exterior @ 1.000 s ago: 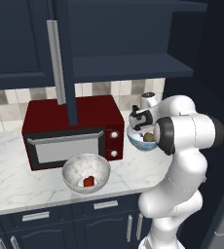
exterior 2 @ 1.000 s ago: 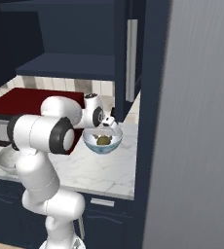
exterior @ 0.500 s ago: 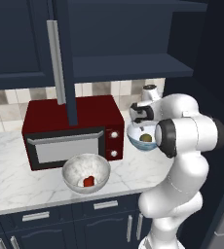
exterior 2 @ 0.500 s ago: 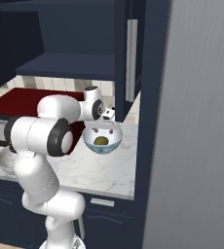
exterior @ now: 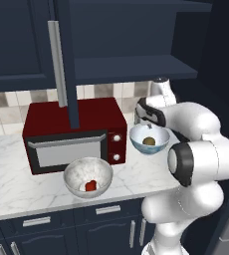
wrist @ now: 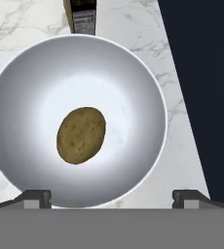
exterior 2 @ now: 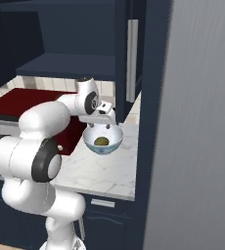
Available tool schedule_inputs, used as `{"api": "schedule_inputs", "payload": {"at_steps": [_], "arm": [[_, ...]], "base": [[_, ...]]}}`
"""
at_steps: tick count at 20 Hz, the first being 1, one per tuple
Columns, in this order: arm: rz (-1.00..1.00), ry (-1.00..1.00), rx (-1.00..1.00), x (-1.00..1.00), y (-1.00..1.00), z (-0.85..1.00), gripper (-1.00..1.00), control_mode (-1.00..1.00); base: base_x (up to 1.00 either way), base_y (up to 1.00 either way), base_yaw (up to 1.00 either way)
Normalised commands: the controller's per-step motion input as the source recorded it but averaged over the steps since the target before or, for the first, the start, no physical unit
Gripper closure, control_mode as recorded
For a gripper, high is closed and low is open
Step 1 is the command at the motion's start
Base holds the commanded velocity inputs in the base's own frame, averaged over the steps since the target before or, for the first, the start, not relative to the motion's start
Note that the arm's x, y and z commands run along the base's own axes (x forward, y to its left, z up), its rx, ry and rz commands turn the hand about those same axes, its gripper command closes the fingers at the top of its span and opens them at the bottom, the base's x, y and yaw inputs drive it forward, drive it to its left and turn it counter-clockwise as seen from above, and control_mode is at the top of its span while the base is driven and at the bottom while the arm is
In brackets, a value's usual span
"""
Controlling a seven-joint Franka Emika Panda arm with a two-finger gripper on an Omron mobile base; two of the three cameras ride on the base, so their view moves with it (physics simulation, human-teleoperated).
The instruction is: Pick both bowls and place them on the counter. Then place the bell pepper in one bowl and place the potato in the other bowl.
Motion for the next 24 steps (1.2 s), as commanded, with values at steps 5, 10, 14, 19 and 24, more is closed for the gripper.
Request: {"api": "schedule_inputs", "payload": {"at_steps": [5,10,14,19,24], "arm": [[0.01,-0.04,0.0,-0.73,0.03,0.45,-1.0,-1.0],[0.02,-0.04,0.0,-0.74,0.11,0.41,-1.0,-1.0],[0.02,-0.1,0.0,-0.67,0.14,0.43,-1.0,-1.0],[0.02,-0.09,-0.02,-0.63,0.16,0.12,-1.0,-1.0],[0.06,-0.06,-0.04,-0.67,0.13,0.0,-1.0,-1.0]], "base": [[0.0,0.0,0.0],[0.0,0.0,0.0],[0.0,0.0,0.0],[0.0,0.0,0.0],[0.0,0.0,0.0]]}}
